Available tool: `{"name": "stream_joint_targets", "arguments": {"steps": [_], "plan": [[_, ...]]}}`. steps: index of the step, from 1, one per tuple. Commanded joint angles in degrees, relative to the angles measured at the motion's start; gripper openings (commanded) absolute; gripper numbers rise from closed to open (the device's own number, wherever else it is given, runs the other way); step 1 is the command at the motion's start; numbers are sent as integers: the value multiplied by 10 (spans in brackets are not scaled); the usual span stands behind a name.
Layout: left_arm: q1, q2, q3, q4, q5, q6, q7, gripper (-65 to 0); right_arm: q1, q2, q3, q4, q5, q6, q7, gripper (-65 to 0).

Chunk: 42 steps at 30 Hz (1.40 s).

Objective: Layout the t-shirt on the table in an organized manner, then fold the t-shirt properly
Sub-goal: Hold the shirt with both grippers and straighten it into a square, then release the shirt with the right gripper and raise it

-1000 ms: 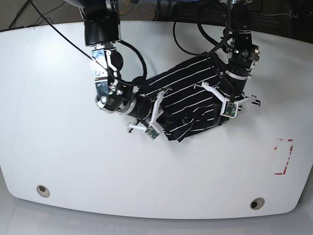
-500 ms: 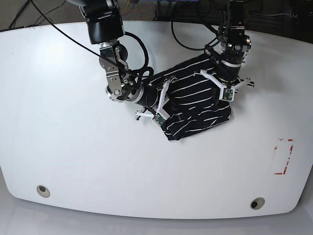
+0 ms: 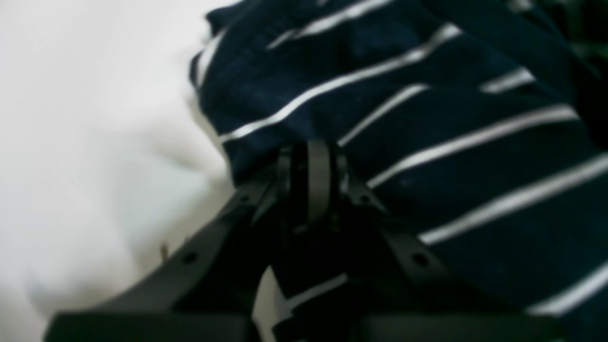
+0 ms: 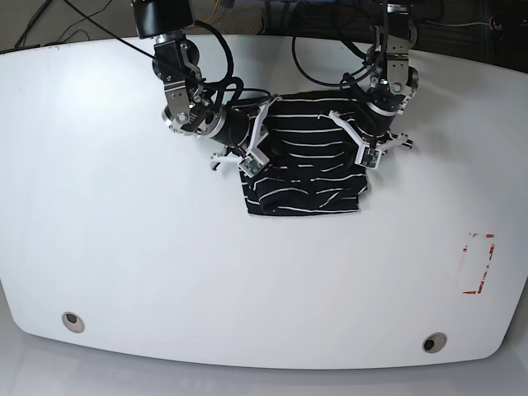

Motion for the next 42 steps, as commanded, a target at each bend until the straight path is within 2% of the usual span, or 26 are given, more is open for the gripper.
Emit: {"name": "stream_joint_targets", "arguments": {"steps": [1,8,12,17,22,32,40,42], "plan": [[-17,-12,-3,-7,5,10,4,-627,-11,-3,-3,32,6,-12,6,-631],[-29,-33,-3,-3,4,9,5,-627,-27,-8,-4,48,7,-20,-14,-631],[-28,-45,-3,34,4,9,8,-627,-26,-9,-2,60,7,-20,-14,-631],[-23,-42,-3,93,4,9,8,-627,-16,7,5,97,7,-20,-15,-631],[-16,-40,3,137,4,9,9,-627,-8,16,27,139,10,-20,-41,-631],[-42,-39,81,156,4,12,6,-627,-4,19,92,209,5,-20,-46,-631],[-46,4,104,156,7,15,2,-627,-20,24,175,227,-4,-20,-42,-631],[-44,12,104,155,7,29,-9,-627,-23,26,191,227,-21,-20,-30,-631]]}}
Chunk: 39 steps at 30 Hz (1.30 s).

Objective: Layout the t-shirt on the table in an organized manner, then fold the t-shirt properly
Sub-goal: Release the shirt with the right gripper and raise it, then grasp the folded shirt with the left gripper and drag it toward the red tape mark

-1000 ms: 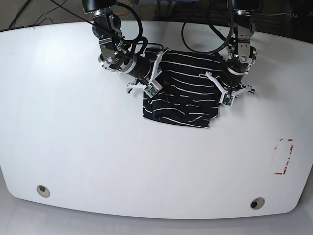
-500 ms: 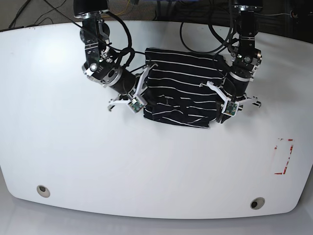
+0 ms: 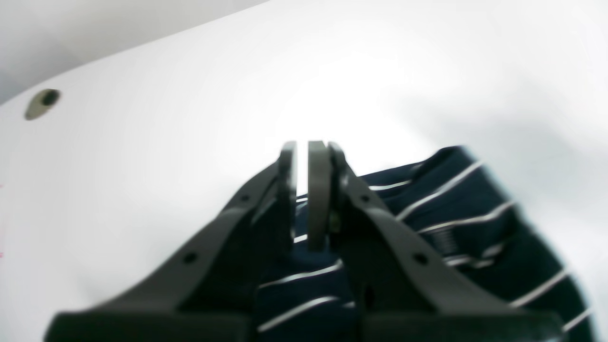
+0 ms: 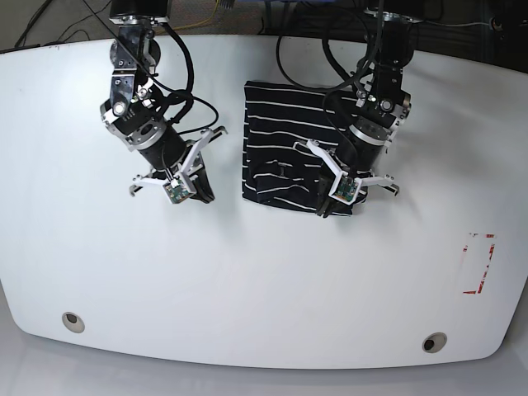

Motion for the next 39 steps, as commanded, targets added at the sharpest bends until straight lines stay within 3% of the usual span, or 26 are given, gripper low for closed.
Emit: {"name": "stream_joint_targets", "arguments": {"steps": [1,9,16,24,31,39], "plan": [[-4,9,2,11,-2,21,-33,-627,3,4,15,13,-14,3,32,-631],[38,9,48,-24,-1,92,-148,-627,-29,4,59,10,-91,7,105,-631],[51,11,89,-69,57,141,-203,-627,-45,4,82,9,-92,7,110,-631],[63,12,117,-77,77,148,-204,-627,-69,4,93,9,-91,7,110,-631],[64,12,149,-84,142,148,-140,-627,-91,4,94,9,-91,7,111,-631],[81,8,141,-91,157,147,-127,-627,-103,0,92,10,-90,7,112,-631]]}}
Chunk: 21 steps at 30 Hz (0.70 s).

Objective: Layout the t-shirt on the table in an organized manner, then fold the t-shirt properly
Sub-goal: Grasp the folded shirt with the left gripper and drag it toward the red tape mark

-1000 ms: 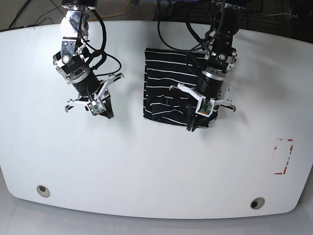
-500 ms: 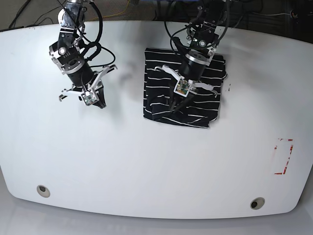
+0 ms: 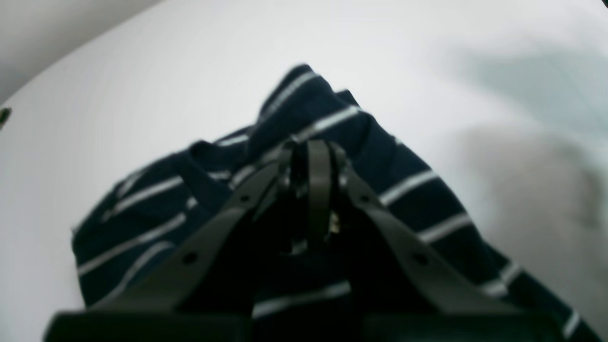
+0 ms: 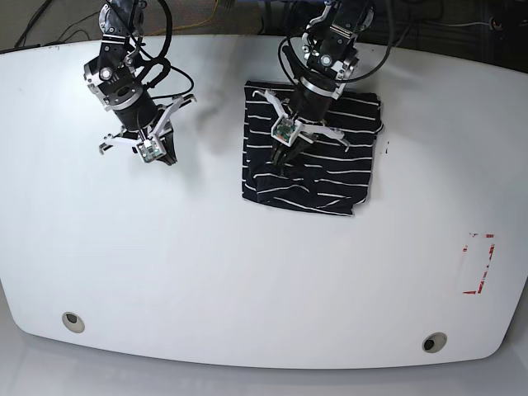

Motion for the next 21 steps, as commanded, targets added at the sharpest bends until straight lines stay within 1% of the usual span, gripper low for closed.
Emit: {"name": "stream_joint_targets", "arguments": {"steps": [1,4,6,10,11,14,16,21], "plan": [[-4,-3,-13,2,4,3,0,-627,3,2,0,11,10,-3,18,-631],[-6,-7,-24,-6,1,3,23,-627,2,2,1,11,10,-3,18,-631],[-6,-11,-33,-19,0,3,30,-627,-2,2,2,11,10,-3,18,-631],[-6,-22,-53,-37,-1,2,29,-627,-8,2,2,14,24,-3,19,-631],[-7,-24,-62,-45,-2,2,29,-627,-8,3,2,14,36,-3,19,-631],[-8,-24,-83,-59,-2,-2,28,-627,-9,6,3,14,54,-3,16,-631],[-8,-29,-104,-60,-2,-17,28,-627,-15,6,3,14,58,-3,16,-631],[-6,-30,-168,-58,-3,-69,28,-627,-21,5,3,14,59,-3,18,-631]]}}
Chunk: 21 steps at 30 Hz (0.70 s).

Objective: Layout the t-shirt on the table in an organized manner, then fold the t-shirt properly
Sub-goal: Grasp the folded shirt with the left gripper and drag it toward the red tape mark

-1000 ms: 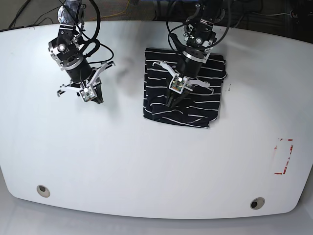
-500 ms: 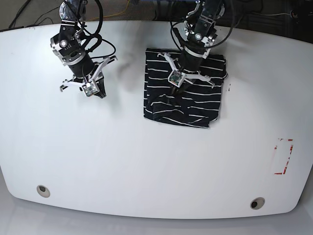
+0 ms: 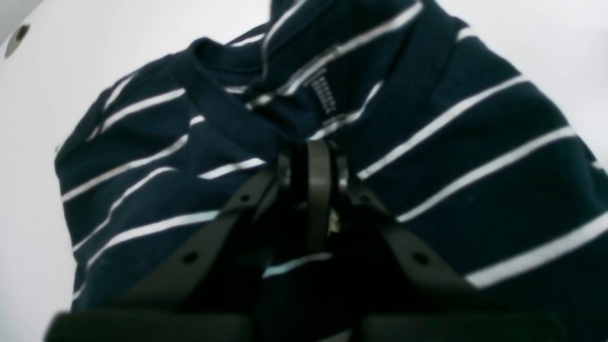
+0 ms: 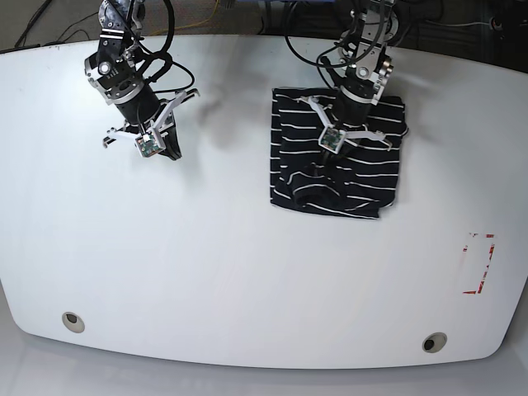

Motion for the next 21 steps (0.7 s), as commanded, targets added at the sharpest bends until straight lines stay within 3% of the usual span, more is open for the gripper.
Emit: {"name": "stream_joint_targets", "arguments": {"steps": [1,13,21], "plan": [[6,-5,-37,2,7,-16,34,-627,1,3,2,13,9,-3,16,-631],[7,-7,-215,3,7,-164,34,-627,-1,2,1,14,9,-3,16,-631],[2,-23,-281,34,7,-211,34,-627,-1,2,1,14,9,-3,16,-631]]}}
